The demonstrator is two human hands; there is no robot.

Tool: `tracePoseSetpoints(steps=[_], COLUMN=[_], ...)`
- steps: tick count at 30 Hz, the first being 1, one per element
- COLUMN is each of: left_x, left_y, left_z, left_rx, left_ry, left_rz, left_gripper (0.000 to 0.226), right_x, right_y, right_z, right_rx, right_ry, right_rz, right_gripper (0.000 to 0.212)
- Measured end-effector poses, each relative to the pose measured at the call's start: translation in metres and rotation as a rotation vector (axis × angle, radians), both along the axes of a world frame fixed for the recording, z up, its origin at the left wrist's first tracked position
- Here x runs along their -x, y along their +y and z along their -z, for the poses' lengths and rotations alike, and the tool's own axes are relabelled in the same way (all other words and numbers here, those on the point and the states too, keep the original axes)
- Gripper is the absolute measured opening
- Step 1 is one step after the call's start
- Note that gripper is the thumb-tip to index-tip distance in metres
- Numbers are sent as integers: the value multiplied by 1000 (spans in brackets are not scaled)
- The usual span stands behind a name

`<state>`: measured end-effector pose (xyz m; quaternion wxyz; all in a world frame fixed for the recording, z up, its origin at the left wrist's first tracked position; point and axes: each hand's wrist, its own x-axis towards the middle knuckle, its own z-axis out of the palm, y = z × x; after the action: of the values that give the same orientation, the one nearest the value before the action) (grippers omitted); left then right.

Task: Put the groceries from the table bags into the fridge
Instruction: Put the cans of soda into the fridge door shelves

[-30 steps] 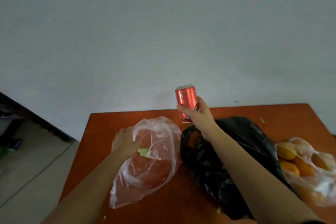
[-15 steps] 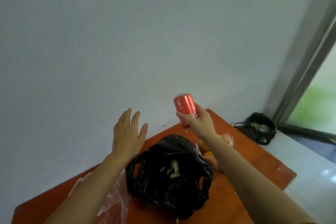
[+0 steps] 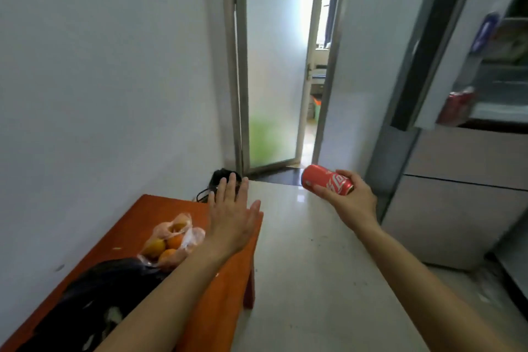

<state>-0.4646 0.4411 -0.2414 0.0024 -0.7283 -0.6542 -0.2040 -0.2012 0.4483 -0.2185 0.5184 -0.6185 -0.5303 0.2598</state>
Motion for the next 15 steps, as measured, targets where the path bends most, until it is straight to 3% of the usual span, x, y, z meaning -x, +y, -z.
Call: tracePoseSetpoints(steps=[9, 15], left_x=[-271, -442], left_y=[29, 48], left_z=[-26, -45], left_rx=[-70, -73], left_ry=[46, 37], left_rz=[333, 400], left_gripper=[64, 66], right_x=[-258, -414], right_y=[-47, -45], right_z=[8, -5], right_rx=[-120, -152], right_ry=[118, 117], right_rz=[371, 476], right_gripper=[62, 82])
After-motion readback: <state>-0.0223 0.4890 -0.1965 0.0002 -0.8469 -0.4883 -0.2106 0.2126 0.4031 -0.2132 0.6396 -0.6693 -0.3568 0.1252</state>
